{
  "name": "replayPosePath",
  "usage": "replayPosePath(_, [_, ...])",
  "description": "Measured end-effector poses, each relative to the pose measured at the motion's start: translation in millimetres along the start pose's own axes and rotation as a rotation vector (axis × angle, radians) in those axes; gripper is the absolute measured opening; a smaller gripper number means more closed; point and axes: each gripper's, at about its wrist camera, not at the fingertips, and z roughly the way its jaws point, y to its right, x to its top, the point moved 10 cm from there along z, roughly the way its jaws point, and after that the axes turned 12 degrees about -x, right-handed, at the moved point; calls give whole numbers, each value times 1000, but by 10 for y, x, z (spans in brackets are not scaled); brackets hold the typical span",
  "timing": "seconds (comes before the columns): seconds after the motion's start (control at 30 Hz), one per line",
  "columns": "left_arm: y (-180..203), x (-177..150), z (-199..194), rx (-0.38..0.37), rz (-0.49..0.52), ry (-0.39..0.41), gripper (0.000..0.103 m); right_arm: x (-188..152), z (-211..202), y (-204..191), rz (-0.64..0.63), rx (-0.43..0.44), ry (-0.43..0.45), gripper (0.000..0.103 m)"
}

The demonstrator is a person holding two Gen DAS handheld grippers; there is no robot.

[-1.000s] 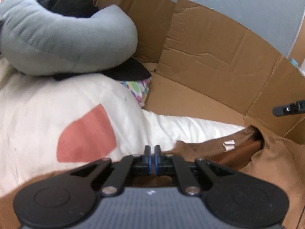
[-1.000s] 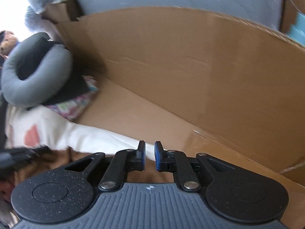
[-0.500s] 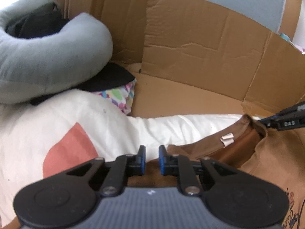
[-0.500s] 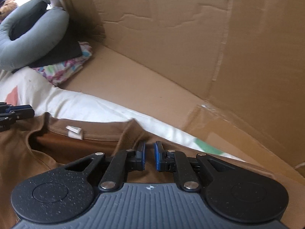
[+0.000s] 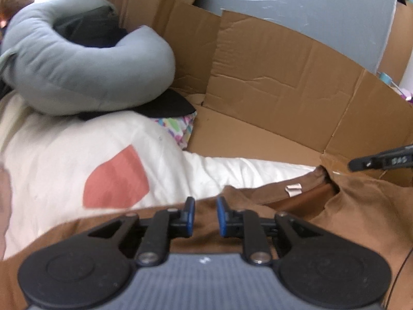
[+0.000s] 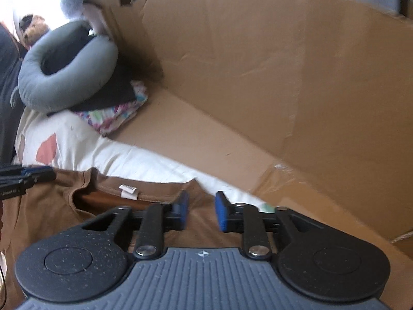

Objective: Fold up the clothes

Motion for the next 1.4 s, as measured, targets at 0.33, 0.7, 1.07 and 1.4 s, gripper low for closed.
replayPosePath(0.33, [118, -439, -458, 96, -30, -81, 25, -367, -324, 383, 108, 6, -10, 36])
replayPosePath(0.7, [207, -987, -712, 159, -23, -204, 28, -1112, -654, 249, 32, 85, -67, 38])
replayPosePath(1.07, [258, -1161, -1159, 272, -34, -247, 29, -1541, -1086, 337, 55, 108, -101, 39])
replayPosePath(1.4, [759, -947, -2254, 268, -76, -237, 44, -1838, -2164, 677, 165, 43, -186, 58])
